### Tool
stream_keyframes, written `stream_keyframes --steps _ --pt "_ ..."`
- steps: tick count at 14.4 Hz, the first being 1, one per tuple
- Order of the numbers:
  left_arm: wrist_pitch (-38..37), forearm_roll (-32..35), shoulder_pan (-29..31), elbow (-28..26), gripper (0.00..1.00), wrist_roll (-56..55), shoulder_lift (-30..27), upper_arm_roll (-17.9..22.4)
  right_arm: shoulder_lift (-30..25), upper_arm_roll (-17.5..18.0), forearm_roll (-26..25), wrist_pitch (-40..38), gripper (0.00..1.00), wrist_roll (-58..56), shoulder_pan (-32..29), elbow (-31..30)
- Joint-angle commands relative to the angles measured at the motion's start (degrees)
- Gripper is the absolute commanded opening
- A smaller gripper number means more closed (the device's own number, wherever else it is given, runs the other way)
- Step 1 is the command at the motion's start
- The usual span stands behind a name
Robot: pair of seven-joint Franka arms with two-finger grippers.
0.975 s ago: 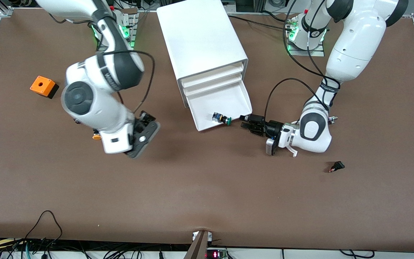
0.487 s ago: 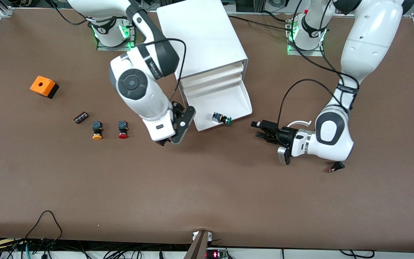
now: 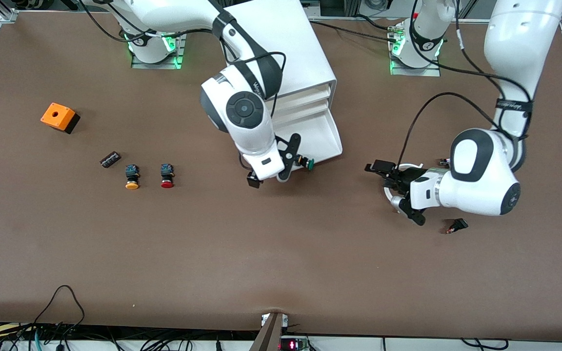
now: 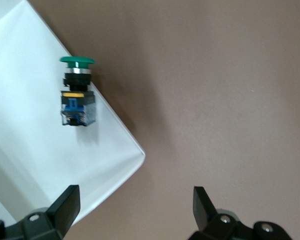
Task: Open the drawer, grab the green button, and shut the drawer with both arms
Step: 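Reach the right gripper into the drawer while the left gripper withdraws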
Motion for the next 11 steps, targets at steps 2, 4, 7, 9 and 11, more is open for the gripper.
stream_keyframes --steps 2,4,7,9,11 --pt "-1.4 16.0 -0.6 0.9 1.00 -10.6 -7.5 -0.4 2.5 1.0 -0.4 -1.1 1.00 0.2 0.3 2.1" --pt "-1.7 26.5 -1.1 2.8 1.00 -13.1 -10.0 -0.8 3.7 1.1 -0.4 -0.2 1.00 1.8 1.2 2.2" --pt "-5.8 35.9 -1.2 8.1 1.00 -13.4 -10.5 -1.2 5.7 1.1 -0.4 0.7 1.00 4.7 2.9 4.9" --pt "-7.3 38.1 -1.1 11.4 1.00 -13.7 -11.1 -1.1 5.9 1.3 -0.4 0.7 1.00 4.9 3.3 5.0" --pt "-7.4 38.0 -1.1 13.5 1.00 -15.4 -11.9 -0.8 5.9 2.1 -0.6 0.2 1.00 5.0 4.0 5.0"
